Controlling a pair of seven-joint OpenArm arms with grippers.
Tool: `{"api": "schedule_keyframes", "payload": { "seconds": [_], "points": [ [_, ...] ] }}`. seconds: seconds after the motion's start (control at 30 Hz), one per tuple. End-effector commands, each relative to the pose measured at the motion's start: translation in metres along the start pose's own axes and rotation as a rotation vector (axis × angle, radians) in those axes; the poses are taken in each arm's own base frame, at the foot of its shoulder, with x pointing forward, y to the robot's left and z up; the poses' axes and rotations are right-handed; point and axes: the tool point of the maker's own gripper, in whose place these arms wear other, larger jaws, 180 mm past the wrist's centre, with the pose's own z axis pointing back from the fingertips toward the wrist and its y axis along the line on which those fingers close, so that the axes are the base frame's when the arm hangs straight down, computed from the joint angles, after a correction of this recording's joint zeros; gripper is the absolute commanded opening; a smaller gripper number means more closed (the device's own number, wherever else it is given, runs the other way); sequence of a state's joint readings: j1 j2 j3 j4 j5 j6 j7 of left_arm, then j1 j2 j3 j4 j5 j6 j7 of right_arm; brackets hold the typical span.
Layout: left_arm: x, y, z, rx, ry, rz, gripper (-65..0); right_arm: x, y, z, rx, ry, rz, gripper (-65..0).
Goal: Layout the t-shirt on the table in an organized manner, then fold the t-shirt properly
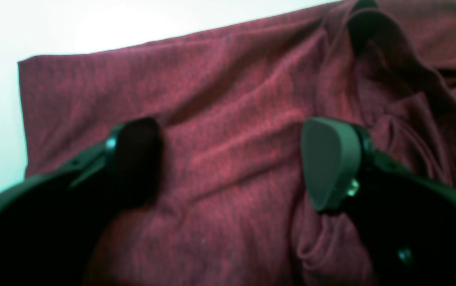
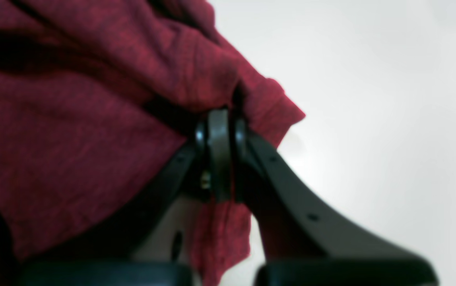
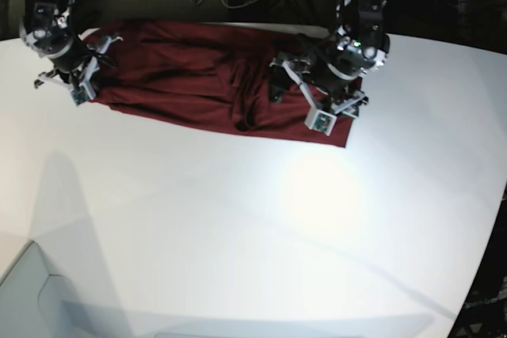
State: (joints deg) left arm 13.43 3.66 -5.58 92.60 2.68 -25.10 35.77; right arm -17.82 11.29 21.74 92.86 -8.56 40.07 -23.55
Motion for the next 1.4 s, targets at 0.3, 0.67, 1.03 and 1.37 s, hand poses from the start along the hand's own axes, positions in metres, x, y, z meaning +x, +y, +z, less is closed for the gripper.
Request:
{"api": "schedule_keyframes", "payload": {
  "seconds": [0.3,0.67,1.03,1.37],
  "points": [
    [0.003,0.002,0.002,0.006,-0.005,-0.006,-10.3,0.029,-0.013,0.012,-0.043,-0.081,0.041,-38.3],
    [0.005,0.001,0.003,0.005,-0.012,-0.011,-10.3,0.024,-0.009,0.023,-0.064,-0.065,0.018,-21.5],
    [0.007,0.002,0.003,0.005,-0.015,-0.012,-10.3,-0.018,-0.028,0.033,-0.134,0.123,-0.068,-21.5],
    [0.006,0.001,0.003,0.004,-0.013,-0.013,-10.3,0.003,-0.013,0.020,-0.115,0.065,-0.135,-21.5]
  ]
}}
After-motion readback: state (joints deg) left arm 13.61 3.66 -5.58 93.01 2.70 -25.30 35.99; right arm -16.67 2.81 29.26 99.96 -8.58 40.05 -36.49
